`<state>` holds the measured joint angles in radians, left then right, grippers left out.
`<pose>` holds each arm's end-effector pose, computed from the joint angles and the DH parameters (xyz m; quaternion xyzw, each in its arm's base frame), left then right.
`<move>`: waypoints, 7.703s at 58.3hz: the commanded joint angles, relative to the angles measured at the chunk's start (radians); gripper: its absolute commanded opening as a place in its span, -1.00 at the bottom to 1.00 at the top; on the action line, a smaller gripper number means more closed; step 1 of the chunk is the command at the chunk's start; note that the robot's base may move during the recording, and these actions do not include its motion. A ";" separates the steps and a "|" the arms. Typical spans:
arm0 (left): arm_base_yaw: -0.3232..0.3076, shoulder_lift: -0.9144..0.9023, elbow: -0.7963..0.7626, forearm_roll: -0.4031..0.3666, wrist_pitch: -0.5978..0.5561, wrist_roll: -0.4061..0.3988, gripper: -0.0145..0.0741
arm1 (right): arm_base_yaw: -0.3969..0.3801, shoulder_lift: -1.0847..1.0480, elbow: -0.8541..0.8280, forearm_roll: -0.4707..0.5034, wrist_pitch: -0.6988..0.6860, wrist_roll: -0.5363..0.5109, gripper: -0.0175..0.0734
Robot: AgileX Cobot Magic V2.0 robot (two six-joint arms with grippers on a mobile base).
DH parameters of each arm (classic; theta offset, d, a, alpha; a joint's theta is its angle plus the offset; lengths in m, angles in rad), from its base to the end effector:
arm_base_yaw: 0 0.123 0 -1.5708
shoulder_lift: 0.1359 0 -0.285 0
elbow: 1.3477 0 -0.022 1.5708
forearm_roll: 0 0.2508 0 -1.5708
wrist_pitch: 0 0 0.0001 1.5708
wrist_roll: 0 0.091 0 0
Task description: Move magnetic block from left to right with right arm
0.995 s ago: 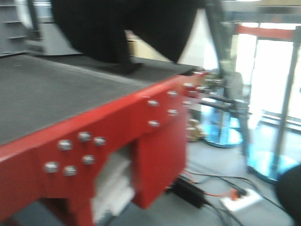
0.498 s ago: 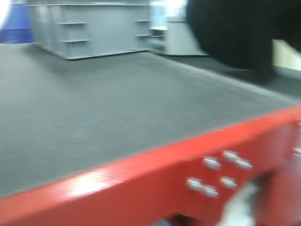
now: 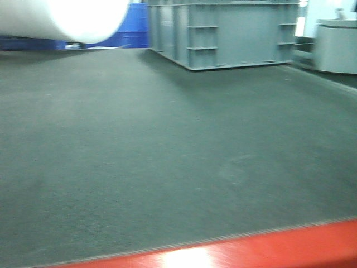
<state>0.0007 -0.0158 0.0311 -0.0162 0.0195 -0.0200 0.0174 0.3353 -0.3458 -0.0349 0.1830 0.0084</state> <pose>0.0565 0.0000 0.2018 -0.0126 0.6882 -0.0130 0.7253 0.0842 0.0009 0.2909 -0.0138 0.7364 -0.0052 0.6763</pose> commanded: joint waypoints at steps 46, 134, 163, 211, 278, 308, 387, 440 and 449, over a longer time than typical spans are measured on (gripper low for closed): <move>-0.002 -0.005 0.010 -0.006 -0.082 -0.001 -0.94 | -0.006 0.010 -0.029 -0.008 -0.087 -0.008 0.25; -0.002 -0.005 0.010 -0.006 -0.082 -0.001 -0.94 | 0.038 0.310 -0.281 -0.072 0.110 -0.008 0.25; -0.002 -0.005 0.010 -0.006 -0.082 -0.001 -0.94 | 0.397 0.864 -0.595 -0.099 0.521 0.367 0.25; -0.002 -0.005 0.010 -0.006 -0.082 -0.001 -0.94 | 0.717 1.486 -1.156 0.063 0.953 0.645 0.25; -0.002 -0.005 0.010 -0.006 -0.082 -0.001 -0.94 | 0.763 1.544 -1.154 0.070 0.898 0.815 0.26; -0.002 -0.005 0.010 -0.006 -0.082 -0.001 -0.94 | 0.763 1.513 -1.155 0.094 0.892 0.807 0.78; -0.002 -0.005 0.010 -0.006 -0.082 -0.001 -0.94 | 0.106 0.567 -0.380 0.126 0.301 -0.019 -0.49; -0.002 -0.005 0.010 -0.006 -0.082 -0.001 -0.94 | -0.003 -0.193 0.140 0.201 -0.059 -0.099 -0.49; -0.002 -0.005 0.010 -0.006 -0.082 -0.001 -0.94 | -0.003 -0.193 0.140 0.201 -0.059 -0.099 -0.49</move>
<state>0.0007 -0.0158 0.0311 -0.0162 0.0195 -0.0200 0.0229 0.1342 -0.1772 0.1608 0.2134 -0.0810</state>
